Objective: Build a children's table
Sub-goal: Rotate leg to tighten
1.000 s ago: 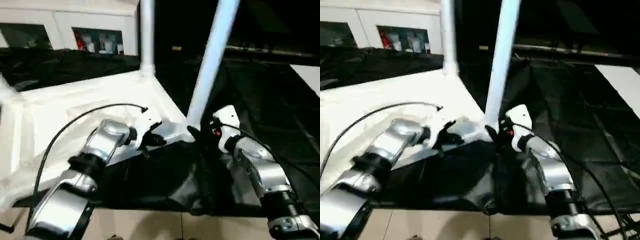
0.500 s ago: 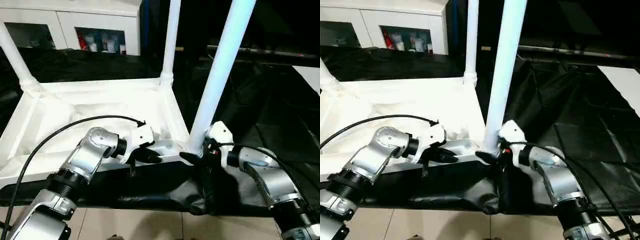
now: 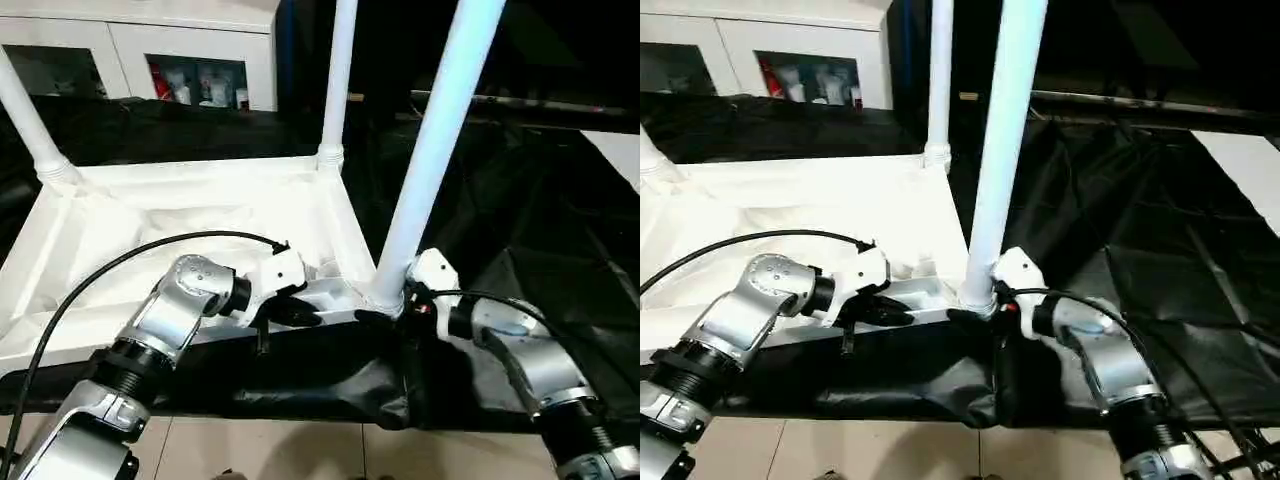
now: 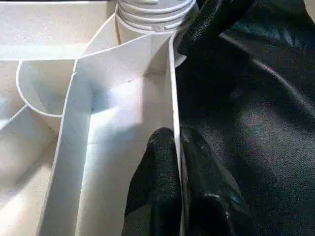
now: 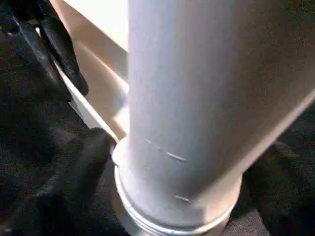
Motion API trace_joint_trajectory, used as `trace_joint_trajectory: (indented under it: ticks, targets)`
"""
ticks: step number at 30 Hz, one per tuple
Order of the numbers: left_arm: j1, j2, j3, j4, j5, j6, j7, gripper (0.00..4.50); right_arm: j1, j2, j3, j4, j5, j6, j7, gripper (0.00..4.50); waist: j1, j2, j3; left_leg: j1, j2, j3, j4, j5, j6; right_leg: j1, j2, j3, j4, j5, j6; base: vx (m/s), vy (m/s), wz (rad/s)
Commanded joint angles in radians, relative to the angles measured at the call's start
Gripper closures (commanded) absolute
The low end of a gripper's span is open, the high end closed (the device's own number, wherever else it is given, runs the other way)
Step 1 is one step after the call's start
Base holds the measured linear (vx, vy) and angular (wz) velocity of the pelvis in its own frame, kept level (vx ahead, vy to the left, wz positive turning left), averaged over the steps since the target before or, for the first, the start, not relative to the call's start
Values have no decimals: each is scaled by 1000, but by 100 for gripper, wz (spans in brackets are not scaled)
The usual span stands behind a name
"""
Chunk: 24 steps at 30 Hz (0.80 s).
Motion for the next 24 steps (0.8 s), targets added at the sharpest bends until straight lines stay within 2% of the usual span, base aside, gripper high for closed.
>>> trace_joint_trajectory:
  ticks: [1, 3, 11, 15, 22, 24]
  targets:
    - [12, -7, -25, -1, -4, 3, -14, 450, -14, 4, -2, 6, 0, -5, 1, 38, -3, -6, -60, -3, 24, -5, -76, -242, 38, 53, -57, 51, -86, -445, -112, 0, 0, 0]
    - [11, -7, -25, 2, -4, 3, -15, 450, -15, 8, -4, 10, 1, -8, -3, 73, -3, -6, -61, -4, 24, -5, -76, -234, 39, 54, -58, 52, -84, -431, -115, 0, 0, 0]
    - [6, -4, -21, 12, -9, 5, -19, 450, -26, 17, -27, 27, 24, -14, 0, 125, -4, -5, -61, -3, 24, -5, -75, -241, 39, 54, -58, 51, -86, -441, -116, 0, 0, 0]
    - [5, -2, -20, 14, -11, 5, -22, 450, -26, 16, -32, 27, 28, -16, 0, 156, -4, -4, -62, -4, 25, -5, -76, -231, 38, 55, -57, 52, -82, -414, -124, 0, 0, 0]
    - [1, -3, -21, 25, -12, 4, -26, 450, -27, 21, -35, 38, 18, -32, -13, 170, -4, -6, -62, -4, 24, -4, -75, -226, 39, 56, -57, 52, -81, -407, -129, 0, 0, 0]
    - [0, -4, -20, 25, -12, 3, -23, 450, -29, 22, -36, 41, 19, -31, -13, 172, -3, -3, -62, -3, 23, -4, -75, -233, 38, 55, -58, 52, -82, -420, -127, 0, 0, 0]
